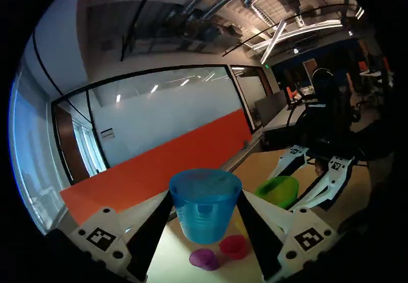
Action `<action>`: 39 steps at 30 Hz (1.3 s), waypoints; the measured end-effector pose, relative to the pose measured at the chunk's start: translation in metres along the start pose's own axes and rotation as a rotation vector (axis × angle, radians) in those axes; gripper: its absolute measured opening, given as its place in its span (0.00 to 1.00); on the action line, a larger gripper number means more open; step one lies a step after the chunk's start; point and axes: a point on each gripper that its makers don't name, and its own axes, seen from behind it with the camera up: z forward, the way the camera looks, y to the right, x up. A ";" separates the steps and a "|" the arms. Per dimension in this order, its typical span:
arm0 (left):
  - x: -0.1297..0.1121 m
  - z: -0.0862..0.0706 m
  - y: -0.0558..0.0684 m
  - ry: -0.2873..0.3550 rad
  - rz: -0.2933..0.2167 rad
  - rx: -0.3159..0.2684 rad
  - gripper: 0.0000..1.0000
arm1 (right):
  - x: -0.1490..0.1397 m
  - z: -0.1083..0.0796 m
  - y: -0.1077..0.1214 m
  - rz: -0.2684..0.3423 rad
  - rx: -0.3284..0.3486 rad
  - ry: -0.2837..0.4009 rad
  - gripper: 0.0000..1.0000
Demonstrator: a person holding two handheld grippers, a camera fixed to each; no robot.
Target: Pour water
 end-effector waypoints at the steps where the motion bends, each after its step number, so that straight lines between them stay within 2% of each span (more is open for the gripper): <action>1: 0.001 0.000 -0.001 -0.001 0.012 0.001 0.85 | 0.000 0.001 -0.001 0.000 0.003 0.000 0.91; 18: 0.026 0.005 -0.006 -0.009 0.196 0.006 0.85 | -0.007 0.013 -0.020 -0.002 0.057 -0.012 0.91; 24: 0.036 0.001 -0.007 -0.016 0.259 0.006 0.85 | -0.009 0.015 -0.025 0.006 0.072 -0.012 0.91; 39: 0.052 0.000 0.002 -0.012 0.363 0.002 0.85 | -0.008 0.020 -0.035 0.004 0.095 -0.010 0.91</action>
